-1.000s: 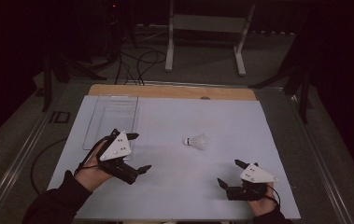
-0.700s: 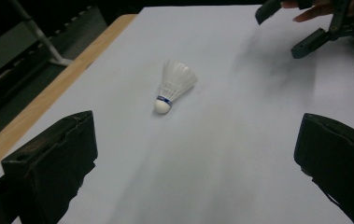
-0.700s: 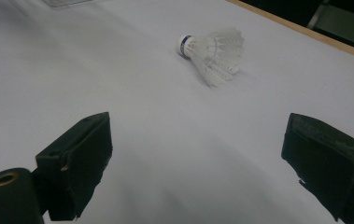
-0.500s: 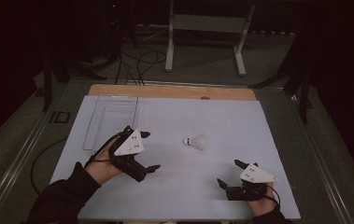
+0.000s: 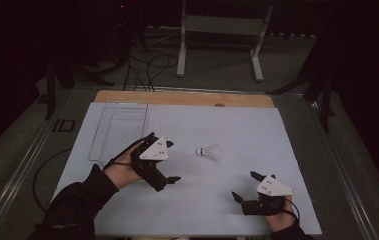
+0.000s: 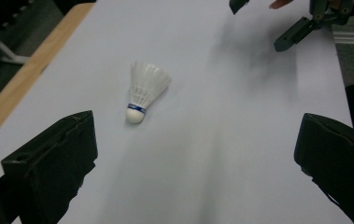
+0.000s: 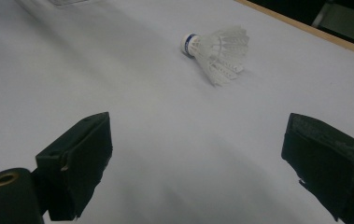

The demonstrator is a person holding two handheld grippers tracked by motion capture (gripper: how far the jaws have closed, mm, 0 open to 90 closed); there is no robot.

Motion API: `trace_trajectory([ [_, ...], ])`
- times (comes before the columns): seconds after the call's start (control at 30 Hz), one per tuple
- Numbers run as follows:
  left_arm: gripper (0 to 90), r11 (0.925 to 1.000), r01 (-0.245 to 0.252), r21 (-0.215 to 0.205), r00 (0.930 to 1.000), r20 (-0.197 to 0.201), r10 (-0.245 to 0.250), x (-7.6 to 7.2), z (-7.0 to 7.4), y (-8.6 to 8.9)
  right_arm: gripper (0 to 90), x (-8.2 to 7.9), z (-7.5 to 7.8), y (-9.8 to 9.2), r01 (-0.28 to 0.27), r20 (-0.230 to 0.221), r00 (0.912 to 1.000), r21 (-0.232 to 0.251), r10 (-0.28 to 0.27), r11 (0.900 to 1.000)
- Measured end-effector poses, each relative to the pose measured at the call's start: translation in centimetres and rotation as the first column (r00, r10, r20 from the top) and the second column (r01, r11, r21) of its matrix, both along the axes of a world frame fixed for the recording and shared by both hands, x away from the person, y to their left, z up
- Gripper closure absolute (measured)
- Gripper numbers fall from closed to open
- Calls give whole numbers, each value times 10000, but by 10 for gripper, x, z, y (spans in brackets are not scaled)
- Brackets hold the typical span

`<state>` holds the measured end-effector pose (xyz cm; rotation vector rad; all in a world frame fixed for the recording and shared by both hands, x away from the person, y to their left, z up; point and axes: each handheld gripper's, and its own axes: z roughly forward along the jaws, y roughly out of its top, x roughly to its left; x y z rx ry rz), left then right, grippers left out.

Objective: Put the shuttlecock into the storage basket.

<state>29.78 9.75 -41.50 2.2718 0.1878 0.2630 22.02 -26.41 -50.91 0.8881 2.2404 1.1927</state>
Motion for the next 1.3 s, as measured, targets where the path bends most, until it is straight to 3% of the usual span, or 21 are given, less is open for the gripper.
trace_trajectory([
  [0.43,2,9937,671,893,9959,-661,-613,20,-15,-30,85,0,0,0,-62,-19,10000,19,62,10000],
  [0.5,2,9872,965,1272,9942,-588,-896,22,-20,-36,85,0,0,0,-78,-7,10000,4,78,10000],
  [0.73,2,9793,1150,1665,9911,-853,-1019,29,-27,-46,85,0,0,0,-83,-18,10000,13,83,10000],
  [0.87,2,9727,1365,1878,9849,-1310,-1130,33,-31,-52,85,0,-1,0,-102,-46,9999,14,102,9999],
  [0.9,2,9642,1535,2163,9795,-1623,-1195,35,-33,-55,85,0,-1,0,-106,-51,9999,10,106,9999],
  [0.93,2,9642,1535,2163,9795,-1623,-1195,35,-33,-55,85,0,-1,0,-106,-51,9999,10,106,9999],
  [0.97,2,9600,1665,2250,9728,-1968,-1226,37,-36,-59,85,0,-1,0,-112,-58,9999,4,112,9999],
  [1.0,2,9600,1665,2250,9728,-1968,-1226,37,-36,-59,85,0,-1,0,-112,-58,9999,4,112,9999],
  [1.03,2,9578,1894,2162,9642,-2251,-1399,40,-39,-61,85,0,-1,0,-120,-52,9999,25,120,9999],
  [1.13,2,9543,1933,2281,9648,-2210,-1426,42,-42,-64,85,0,-1,0,-108,-68,9999,50,109,9999],
  [1.17,2,9501,2075,2329,9612,-2293,-1537,45,-45,-65,85,1,-1,0,-101,-69,9999,43,101,9999],
  [1.27,2,9488,2129,2334,9597,-2321,-1582,48,-48,-67,85,1,-1,0,-125,-66,9999,28,126,9999],
  [1.3,3,9518,2102,2235,9600,-2312,-1577,51,-49,-68,85,0,-1,0,-123,-63,9999,24,124,9999],
])
